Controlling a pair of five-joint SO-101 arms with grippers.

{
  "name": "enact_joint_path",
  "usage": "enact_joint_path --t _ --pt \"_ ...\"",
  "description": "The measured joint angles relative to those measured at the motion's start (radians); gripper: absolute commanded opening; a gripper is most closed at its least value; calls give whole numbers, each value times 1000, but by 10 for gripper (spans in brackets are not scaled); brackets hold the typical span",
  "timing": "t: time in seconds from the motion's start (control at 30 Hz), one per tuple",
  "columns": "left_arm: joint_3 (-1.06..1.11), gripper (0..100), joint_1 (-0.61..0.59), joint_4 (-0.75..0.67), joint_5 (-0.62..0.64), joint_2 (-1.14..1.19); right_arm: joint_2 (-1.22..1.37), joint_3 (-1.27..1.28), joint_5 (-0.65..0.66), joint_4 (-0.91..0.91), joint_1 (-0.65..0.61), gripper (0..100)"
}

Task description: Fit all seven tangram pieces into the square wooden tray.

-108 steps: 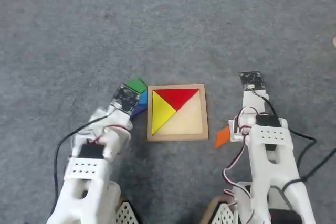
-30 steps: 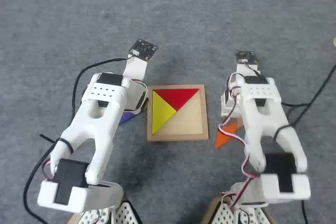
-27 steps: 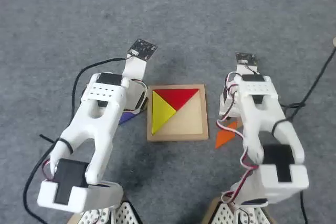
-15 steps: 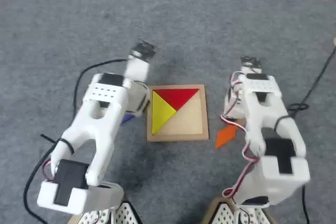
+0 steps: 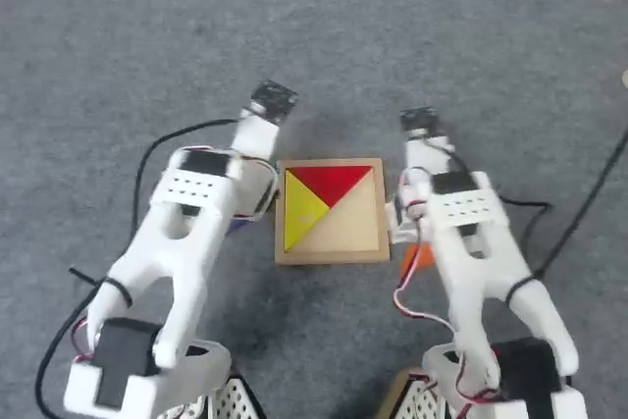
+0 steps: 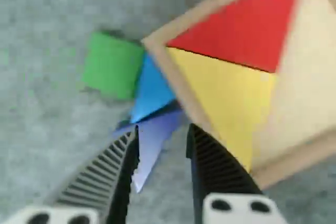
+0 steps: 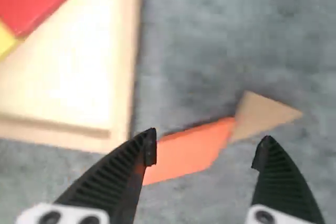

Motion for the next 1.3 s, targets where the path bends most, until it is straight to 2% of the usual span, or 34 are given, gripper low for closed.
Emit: enact_joint_path --t 0.13,0.23,0.47,0.67,0.83,1.13,1.3 --pt "0 145 -63 -2 11 0 92 0 25 0 -44 303" --pt "0 145 -68 -8 14 0 172 0 37 0 -46 299" --pt "0 145 -66 -8 14 0 267 -35 38 -3 -26 146" --pt "0 145 -68 -8 14 0 362 -152 35 6 169 144" --pt "0 145 -66 -8 14 0 454 -267 35 44 245 140" --pt "0 145 -68 -8 14 0 476 -442 55 206 288 185" --pt "0 145 -66 -8 14 0 307 -358 103 264 196 191"
